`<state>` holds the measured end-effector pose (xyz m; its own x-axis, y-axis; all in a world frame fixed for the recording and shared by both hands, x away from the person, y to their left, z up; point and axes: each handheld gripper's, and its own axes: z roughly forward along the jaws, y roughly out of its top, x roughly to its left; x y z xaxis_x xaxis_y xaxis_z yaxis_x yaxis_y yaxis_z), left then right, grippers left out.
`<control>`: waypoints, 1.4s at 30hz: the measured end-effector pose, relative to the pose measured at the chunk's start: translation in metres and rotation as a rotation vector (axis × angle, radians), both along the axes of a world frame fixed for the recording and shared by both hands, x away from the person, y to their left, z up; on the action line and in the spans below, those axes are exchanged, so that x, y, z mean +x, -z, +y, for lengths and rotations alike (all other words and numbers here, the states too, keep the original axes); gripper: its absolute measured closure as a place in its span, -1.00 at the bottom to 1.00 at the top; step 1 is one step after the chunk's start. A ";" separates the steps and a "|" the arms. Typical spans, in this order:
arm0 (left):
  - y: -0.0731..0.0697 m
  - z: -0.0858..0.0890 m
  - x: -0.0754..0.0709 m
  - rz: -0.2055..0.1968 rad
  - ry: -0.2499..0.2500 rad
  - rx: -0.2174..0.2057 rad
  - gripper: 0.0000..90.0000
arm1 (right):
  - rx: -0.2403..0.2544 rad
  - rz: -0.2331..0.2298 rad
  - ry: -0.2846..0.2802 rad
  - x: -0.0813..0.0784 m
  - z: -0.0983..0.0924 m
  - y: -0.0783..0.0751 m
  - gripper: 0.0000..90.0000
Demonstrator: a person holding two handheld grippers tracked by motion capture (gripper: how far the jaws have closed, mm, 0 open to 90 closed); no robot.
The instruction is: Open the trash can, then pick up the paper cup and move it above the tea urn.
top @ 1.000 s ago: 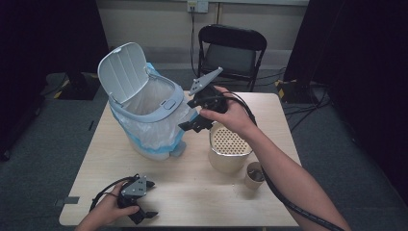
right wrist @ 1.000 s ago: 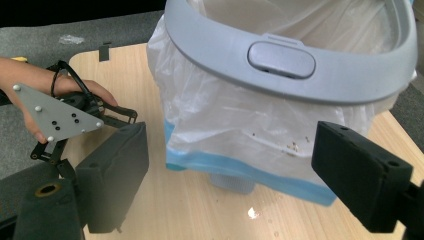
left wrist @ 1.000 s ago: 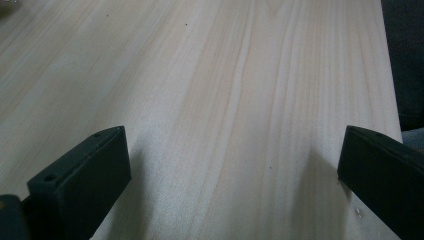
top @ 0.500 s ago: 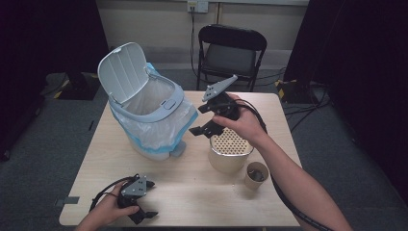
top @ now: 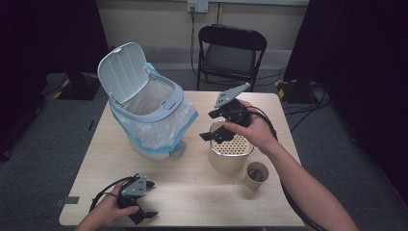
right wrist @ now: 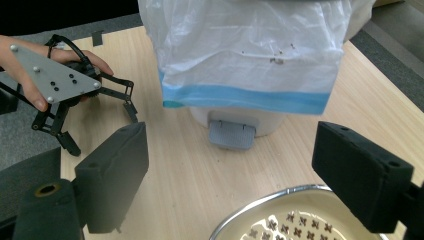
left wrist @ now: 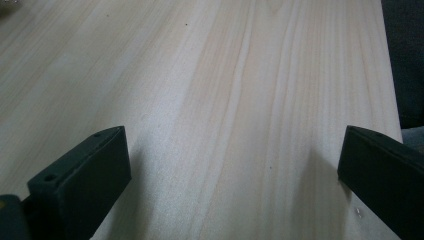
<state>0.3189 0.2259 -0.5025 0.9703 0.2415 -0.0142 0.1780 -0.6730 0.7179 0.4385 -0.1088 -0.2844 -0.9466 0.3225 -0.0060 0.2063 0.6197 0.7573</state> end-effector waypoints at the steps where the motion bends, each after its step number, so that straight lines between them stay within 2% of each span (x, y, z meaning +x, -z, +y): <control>1: 0.000 0.000 0.000 -0.003 -0.002 0.003 -1.00 | 0.002 0.000 0.002 -0.001 -0.002 0.001 -0.67; 13: 0.000 0.000 -0.001 -0.003 -0.009 0.002 -1.00 | 0.008 0.008 0.030 -0.006 -0.028 0.010 -0.68; 35: 0.001 0.000 -0.002 0.002 -0.021 0.000 -1.00 | 0.006 0.026 0.053 -0.019 -0.062 0.030 -0.68; 39: 0.001 0.000 -0.002 0.002 -0.022 0.000 -1.00 | 0.013 0.036 0.064 -0.022 -0.071 0.038 -0.68; 42: 0.001 0.000 -0.002 0.001 -0.022 -0.002 -1.00 | 0.001 0.039 0.067 -0.025 -0.078 0.044 -0.68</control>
<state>0.3171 0.2259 -0.5031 0.9647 0.2630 -0.0160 0.1939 -0.6676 0.7188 0.4131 -0.1868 -0.3282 -0.9225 0.3847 0.0308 0.2765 0.6032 0.7481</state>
